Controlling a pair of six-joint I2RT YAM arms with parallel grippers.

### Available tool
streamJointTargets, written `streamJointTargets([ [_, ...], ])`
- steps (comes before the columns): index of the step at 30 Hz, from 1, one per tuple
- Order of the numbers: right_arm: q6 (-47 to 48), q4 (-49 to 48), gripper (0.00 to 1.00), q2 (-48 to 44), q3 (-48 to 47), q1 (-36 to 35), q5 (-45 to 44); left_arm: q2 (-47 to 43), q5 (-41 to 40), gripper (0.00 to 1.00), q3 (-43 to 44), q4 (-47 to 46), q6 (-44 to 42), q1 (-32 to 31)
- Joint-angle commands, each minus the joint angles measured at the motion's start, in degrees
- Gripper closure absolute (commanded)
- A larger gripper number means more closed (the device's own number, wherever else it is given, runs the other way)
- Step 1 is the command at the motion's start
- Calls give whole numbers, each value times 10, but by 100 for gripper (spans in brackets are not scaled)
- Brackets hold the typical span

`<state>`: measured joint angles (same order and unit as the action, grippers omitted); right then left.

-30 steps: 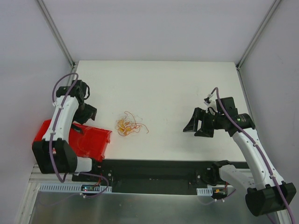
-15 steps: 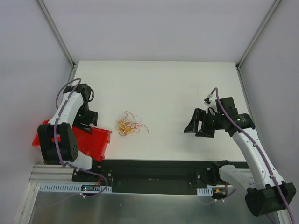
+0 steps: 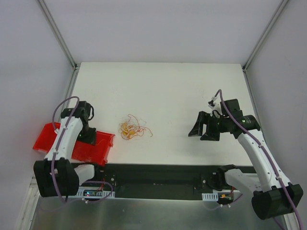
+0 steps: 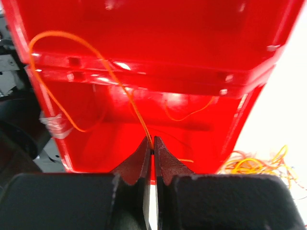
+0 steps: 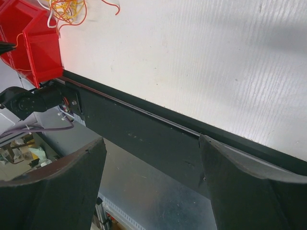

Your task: Untangle the cables

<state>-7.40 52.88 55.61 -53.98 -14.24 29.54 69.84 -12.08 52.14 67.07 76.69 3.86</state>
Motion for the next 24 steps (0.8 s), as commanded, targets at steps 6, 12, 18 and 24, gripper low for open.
streamJointTargets([
  [6, 12, -16, 20, 15, 3, -3, 33, -146, 120, 100, -146, -103, -90, 4],
  [12, 17, -15, 20, 18, -8, -2, 37, -111, 183, 100, -144, -173, -124, -7],
  [18, 12, -12, 20, 5, -6, -2, 33, -61, 231, 100, -170, -222, -120, -7],
  [24, 13, -8, 20, -4, -7, -2, 32, -53, 192, 100, -155, -213, -125, -6],
])
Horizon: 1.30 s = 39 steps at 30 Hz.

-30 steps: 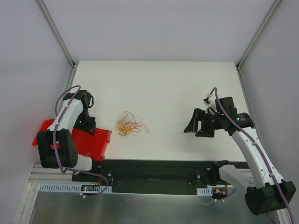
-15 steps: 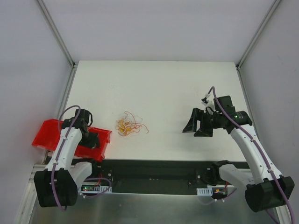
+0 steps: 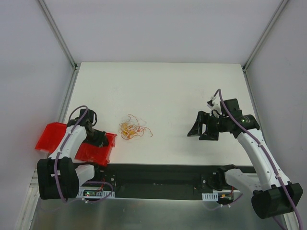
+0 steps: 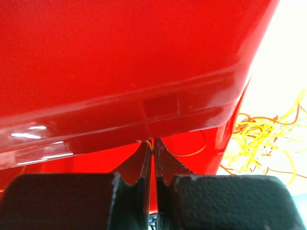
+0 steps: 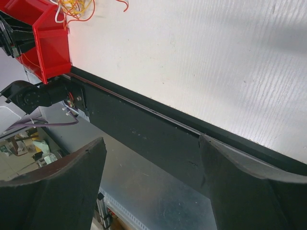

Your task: Untangle the cables

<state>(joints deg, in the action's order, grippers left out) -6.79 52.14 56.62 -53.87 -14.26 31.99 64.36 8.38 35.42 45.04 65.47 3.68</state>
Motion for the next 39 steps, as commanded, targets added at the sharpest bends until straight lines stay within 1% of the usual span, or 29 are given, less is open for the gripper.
streamJointTargets([
  [1, 9, 2, 20, -14, -11, -2, 5, 1, -18, 95, 24, 21, -19, -5],
  [3, 13, 8, 20, -13, -15, -2, 3, -11, -40, 79, 52, 66, -22, -4],
  [7, 15, 12, 20, -12, -19, -2, 1, -55, -80, 40, 124, 144, -38, -5],
  [8, 16, 12, 20, -11, -19, -2, 1, -69, -98, 35, 144, 155, -43, -5],
  [11, 13, 10, 20, -10, -16, -2, 3, -83, -97, 23, 197, 162, -63, -4],
  [16, 5, 10, 20, -14, -11, -2, -3, -76, -85, 22, 265, 158, -97, -4],
  [19, -1, 9, 20, -21, -5, -2, -14, -69, -55, 23, 277, 131, -139, -5],
  [20, 0, 9, 20, -22, -4, -2, -16, -64, -37, 23, 278, 119, -152, -5],
  [21, -2, 9, 20, -24, -1, -2, -17, -56, 1, 23, 275, 91, -182, -5],
  [23, -4, 9, 20, -22, 1, -2, -17, -29, 110, 23, 265, 28, -237, -8],
  [24, -6, 9, 20, -20, 2, -2, -17, -7, 147, 23, 267, 11, -253, -14],
  [26, -9, 6, 20, -20, 1, -3, -17, 50, 175, 23, 290, 3, -281, -35],
  [27, -9, 4, 20, -17, 0, -2, -17, 74, 169, 23, 306, 1, -293, -71],
  [28, -11, 3, 20, -17, -1, -3, -17, 98, 161, 24, 320, -3, -297, -92],
  [30, -14, 2, 20, -13, -4, -2, -18, 140, 172, 24, 333, -30, -293, -118],
  [32, -17, 3, 20, -17, -4, -3, -21, 177, 198, 23, 333, -63, -268, -131],
  [34, -21, 5, 20, -21, -3, -2, -28, 218, 195, 20, 336, -76, -224, -139],
  [36, -22, 14, 20, -28, -3, -3, -35, 256, 190, 20, 338, -79, -178, -146],
  [38, -22, 20, 20, -35, -4, -2, -42, 293, 190, 24, 347, -82, -147, -154],
  [39, -22, 23, 20, -37, -4, -2, -47, 310, 184, 28, 352, -83, -132, -157],
])
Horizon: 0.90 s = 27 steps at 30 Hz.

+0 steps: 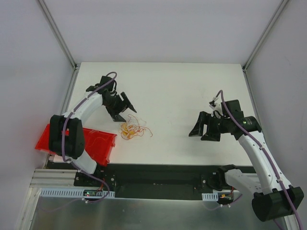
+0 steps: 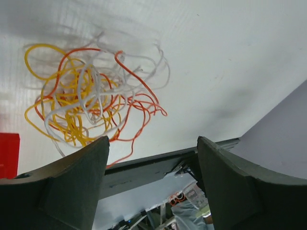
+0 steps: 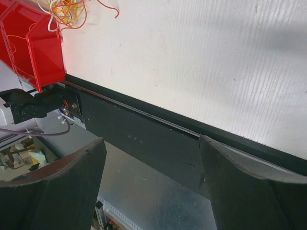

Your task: Untangle the cables

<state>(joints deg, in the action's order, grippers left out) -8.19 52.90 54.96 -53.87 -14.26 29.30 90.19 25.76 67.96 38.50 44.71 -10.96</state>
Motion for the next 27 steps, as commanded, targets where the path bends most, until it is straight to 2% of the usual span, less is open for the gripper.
streamJointTargets([
  [1, -9, 19, 20, -24, -6, -2, -25, 64, 4, 32, 28, -18, 90, -14],
  [6, -10, 31, 20, -28, -13, -2, -39, 114, -20, 43, 37, -40, 142, -20],
  [8, -10, 35, 20, -29, -14, -3, -43, 131, -27, 55, 47, -44, 147, -22],
  [13, -16, 40, 20, -39, -12, -2, -50, 152, -46, 74, 70, -48, 142, -30],
  [16, -18, 40, 20, -39, -10, -2, -52, 154, -34, 96, 75, -49, 129, -33],
  [17, -18, 34, 20, -40, -5, -2, -51, 150, -22, 100, 78, -51, 121, -36],
  [21, -22, -14, 20, -34, 16, -9, -42, 100, 13, 100, 81, -60, 102, -59],
  [27, -74, -124, 20, 22, 26, -55, -1, -1, 117, 100, 94, -119, 74, -106],
])
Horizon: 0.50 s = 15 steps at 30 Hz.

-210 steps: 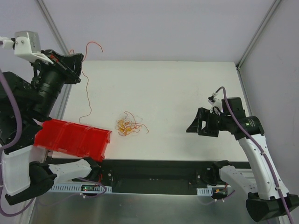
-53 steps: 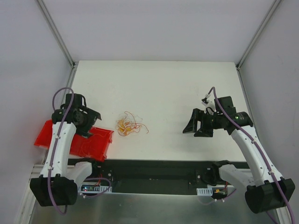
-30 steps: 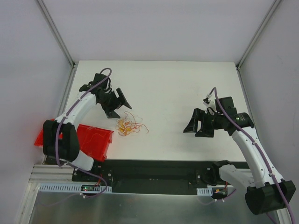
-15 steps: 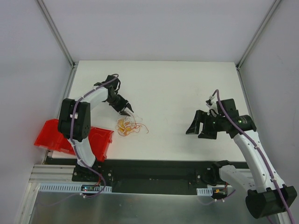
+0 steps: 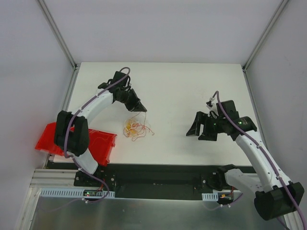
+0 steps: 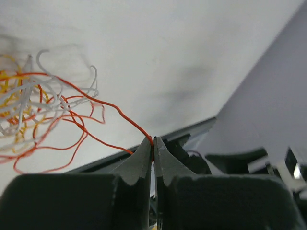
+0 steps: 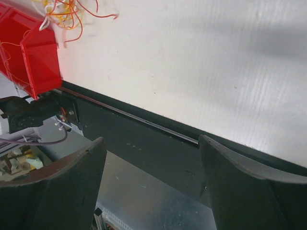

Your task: Untangle the cables

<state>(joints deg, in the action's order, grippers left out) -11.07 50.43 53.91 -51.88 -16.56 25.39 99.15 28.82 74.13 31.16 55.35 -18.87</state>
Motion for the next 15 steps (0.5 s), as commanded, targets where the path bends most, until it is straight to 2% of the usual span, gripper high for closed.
streamJointTargets([
  [1, -63, -133, 20, 44, 12, -37, 55, -100, 100, 100, 43, -45, -38, -34],
  [4, -124, -228, 20, 81, 21, -54, 109, -121, 137, 100, 74, -49, -45, -54],
  [8, -171, -318, 20, 127, -2, -60, 123, -141, 146, 100, 97, -61, -38, -72],
  [12, -211, -372, 19, 164, -40, -60, 120, -132, 163, 100, 114, -106, -10, -82],
  [15, -222, -376, 20, 186, -63, -61, 121, -114, 172, 100, 144, -128, 4, -98],
])
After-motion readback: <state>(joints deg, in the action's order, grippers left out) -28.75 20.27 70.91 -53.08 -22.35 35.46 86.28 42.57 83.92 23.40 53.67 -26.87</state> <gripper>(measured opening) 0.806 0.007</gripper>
